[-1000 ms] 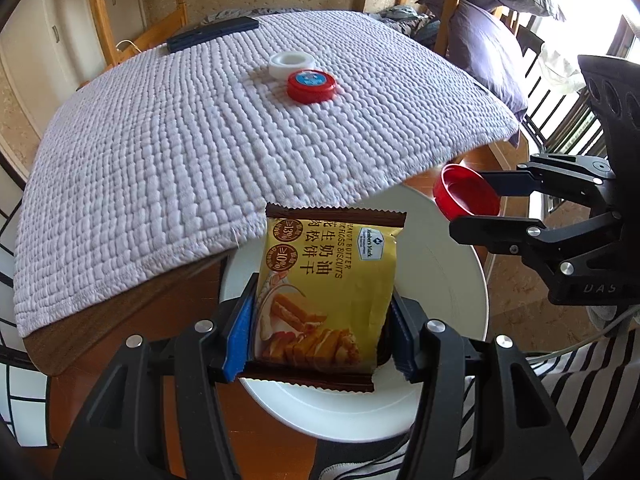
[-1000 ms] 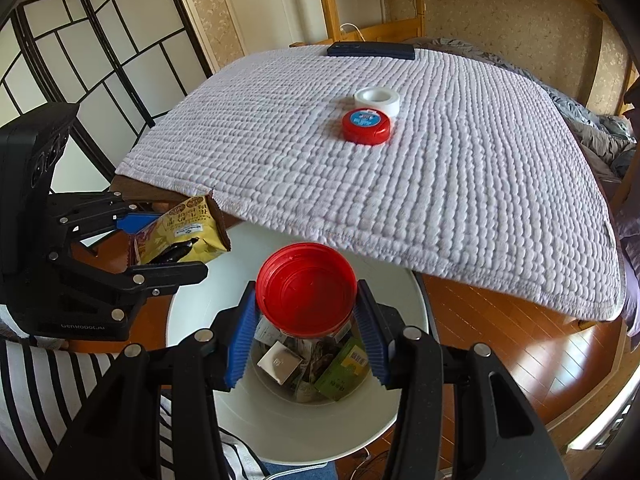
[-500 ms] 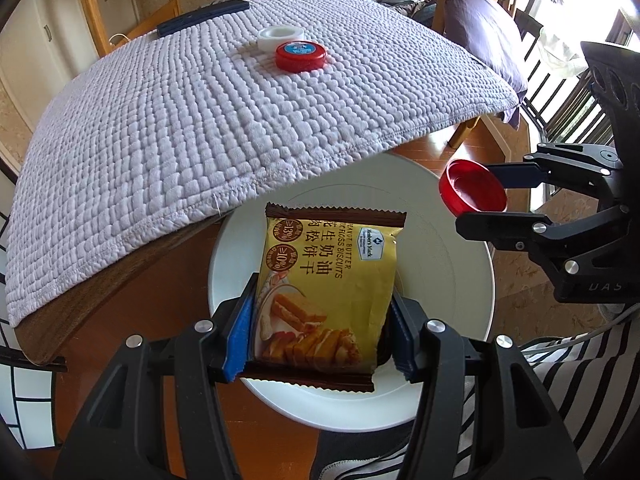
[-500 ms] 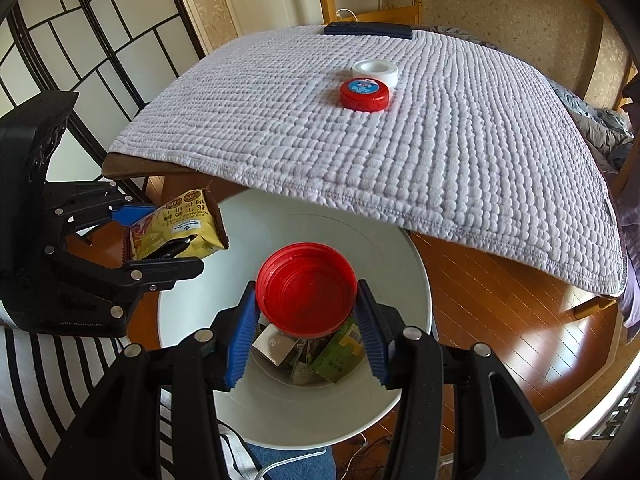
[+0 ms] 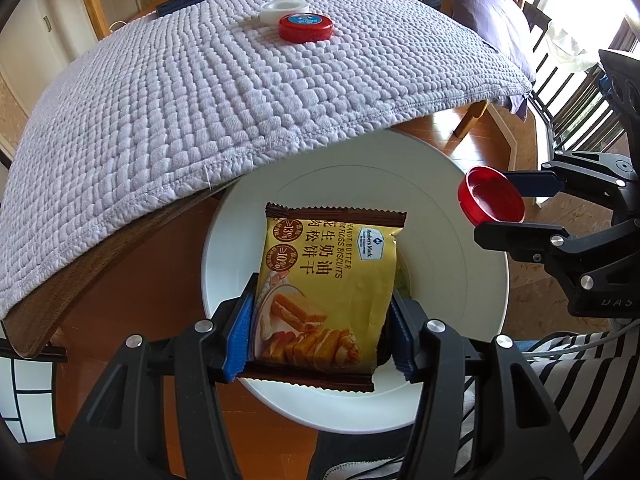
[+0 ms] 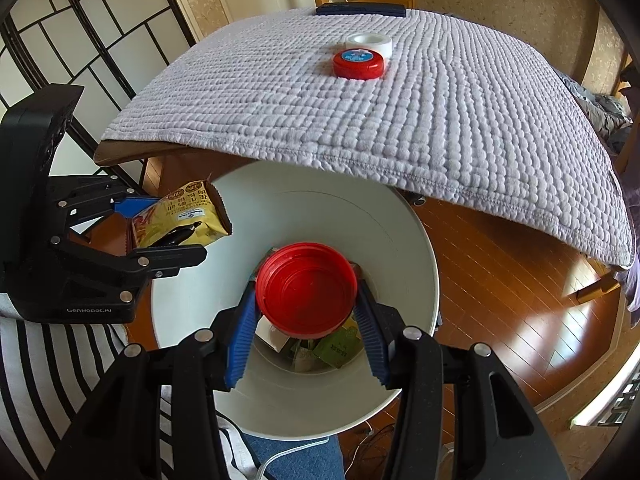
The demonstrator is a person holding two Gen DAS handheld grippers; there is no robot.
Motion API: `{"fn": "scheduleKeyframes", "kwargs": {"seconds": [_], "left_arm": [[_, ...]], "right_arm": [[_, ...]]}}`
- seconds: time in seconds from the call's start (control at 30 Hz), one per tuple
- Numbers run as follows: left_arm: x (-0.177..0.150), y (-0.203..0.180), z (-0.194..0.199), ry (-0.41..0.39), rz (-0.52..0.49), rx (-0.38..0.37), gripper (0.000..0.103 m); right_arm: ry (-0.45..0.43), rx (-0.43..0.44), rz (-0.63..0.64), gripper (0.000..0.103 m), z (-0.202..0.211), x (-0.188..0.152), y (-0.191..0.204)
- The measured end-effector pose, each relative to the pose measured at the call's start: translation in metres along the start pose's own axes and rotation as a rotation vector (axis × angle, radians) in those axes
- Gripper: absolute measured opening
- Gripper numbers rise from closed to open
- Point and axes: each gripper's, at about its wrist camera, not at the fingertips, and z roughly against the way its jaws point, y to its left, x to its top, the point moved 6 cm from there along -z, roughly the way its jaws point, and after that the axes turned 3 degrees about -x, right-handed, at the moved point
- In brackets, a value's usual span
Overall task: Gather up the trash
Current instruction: 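Carry the biscuit packet and red cap in both tools over the white bin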
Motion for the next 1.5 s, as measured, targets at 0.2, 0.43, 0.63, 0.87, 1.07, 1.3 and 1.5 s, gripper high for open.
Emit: {"fn": "scheduleKeyframes", "kwargs": {"seconds": [0.2,0.43,0.63,0.87,1.07,1.3,1.5], "left_arm": [[-0.001,0.000,-0.008,0.014,-0.004,0.016,0.057],[-0.002,0.000,-0.015,0.027,-0.007,0.022,0.057],[-0.003,0.003,-0.018,0.032,-0.010,0.019,0.057],[-0.004,0.005,-0.023,0.036,-0.010,0.019,0.057],[-0.009,0.009,-0.029,0.042,0.007,0.015,0.057],[-0.016,0.008,-0.036,0.047,0.014,0.019,0.057],[-0.021,0.006,-0.044,0.055,0.022,0.017,0.057]], "right_arm": [[0.010,-0.011,0.007,0.047,-0.005,-0.002,0.002],[0.017,-0.013,0.014,0.047,-0.013,-0.001,0.005],[0.024,-0.015,0.022,0.047,-0.018,0.000,0.009],[0.034,-0.016,0.033,0.047,-0.024,0.000,0.012],[0.045,-0.017,0.030,0.047,-0.033,-0.004,0.013],[0.058,-0.020,0.036,0.047,-0.042,-0.006,0.015],[0.066,-0.021,0.036,0.047,-0.052,-0.009,0.018]]}}
